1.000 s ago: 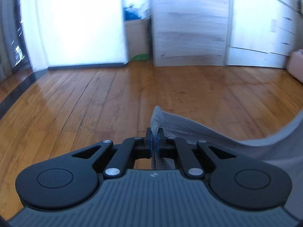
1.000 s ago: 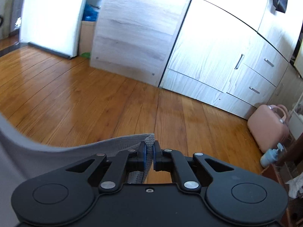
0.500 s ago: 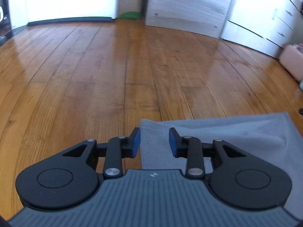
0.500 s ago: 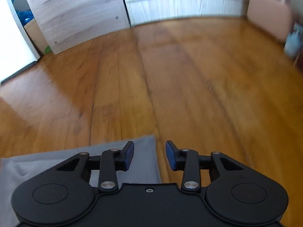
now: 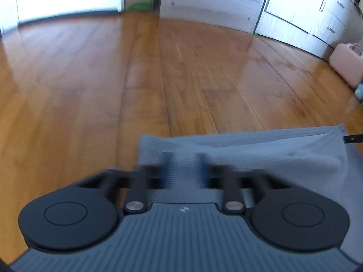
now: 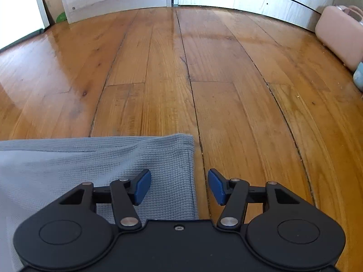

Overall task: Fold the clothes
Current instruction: 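Open both grippers and release the hem onto the floor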

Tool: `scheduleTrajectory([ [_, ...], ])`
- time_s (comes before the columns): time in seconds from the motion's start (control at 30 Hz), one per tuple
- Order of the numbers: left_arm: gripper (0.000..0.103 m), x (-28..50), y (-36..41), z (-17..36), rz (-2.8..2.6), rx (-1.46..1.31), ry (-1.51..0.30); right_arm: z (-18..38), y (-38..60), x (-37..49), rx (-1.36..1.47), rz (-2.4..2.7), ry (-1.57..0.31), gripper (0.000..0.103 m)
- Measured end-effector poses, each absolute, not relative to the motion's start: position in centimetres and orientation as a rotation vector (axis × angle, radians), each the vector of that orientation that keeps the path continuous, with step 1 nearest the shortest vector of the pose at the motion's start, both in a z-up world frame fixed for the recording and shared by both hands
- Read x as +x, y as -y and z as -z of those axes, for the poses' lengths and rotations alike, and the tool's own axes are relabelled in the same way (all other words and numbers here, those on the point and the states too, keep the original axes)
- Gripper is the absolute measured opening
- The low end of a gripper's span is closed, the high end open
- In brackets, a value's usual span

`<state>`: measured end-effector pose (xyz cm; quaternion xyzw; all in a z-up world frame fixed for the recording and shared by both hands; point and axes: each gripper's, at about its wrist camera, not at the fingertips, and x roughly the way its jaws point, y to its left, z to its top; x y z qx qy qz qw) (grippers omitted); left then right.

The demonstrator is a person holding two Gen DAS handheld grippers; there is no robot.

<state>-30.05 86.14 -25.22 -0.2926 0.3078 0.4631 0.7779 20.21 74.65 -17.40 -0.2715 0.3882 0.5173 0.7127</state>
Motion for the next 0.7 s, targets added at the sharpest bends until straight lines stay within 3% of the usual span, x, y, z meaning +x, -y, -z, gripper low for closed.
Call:
scheduleTrajectory([
  [0.1, 0.0, -29.2, -86.1, 25.7, -1.042, -0.609, -0.733, 17.3, -75.0, 20.0, -0.605, -1.176, -0.839, 0.027],
  [0.13, 0.0, -29.0, -85.9, 25.6, -1.072, -0.574, -0.745, 17.2, -75.0, 19.7, -0.627, -1.173, -0.806, 0.003],
  [0.37, 0.0, -31.9, -87.0, 22.9, -1.27, -0.501, -0.585, 15.2, -74.0, 20.2, -0.536, -1.179, -0.686, 0.003],
  [0.5, 0.005, -32.5, -87.0, 23.6, -1.181, -0.567, -0.581, 15.5, -74.9, 21.3, -0.61, -1.167, -0.759, 0.005],
  [0.53, 0.009, -32.5, -87.0, 23.8, -1.153, -0.581, -0.584, 15.9, -75.1, 21.5, -0.636, -1.129, -0.768, 0.015],
  [0.6, 0.027, -32.1, -86.7, 24.4, -1.126, -0.578, -0.609, 16.4, -75.1, 22.1, -0.632, -1.081, -0.788, 0.038],
  [0.63, 0.05, -31.9, -86.7, 24.8, -1.119, -0.576, -0.626, 16.5, -74.7, 22.8, -0.574, -1.084, -0.826, 0.05],
  [0.67, 0.058, -31.6, -86.8, 25.3, -1.11, -0.58, -0.637, 16.6, -74.4, 23.5, -0.503, -1.086, -0.883, 0.051],
  [0.7, 0.058, -31.6, -86.7, 25.7, -1.102, -0.585, -0.642, 16.9, -74.4, 24.2, -0.438, -1.083, -0.943, 0.051],
])
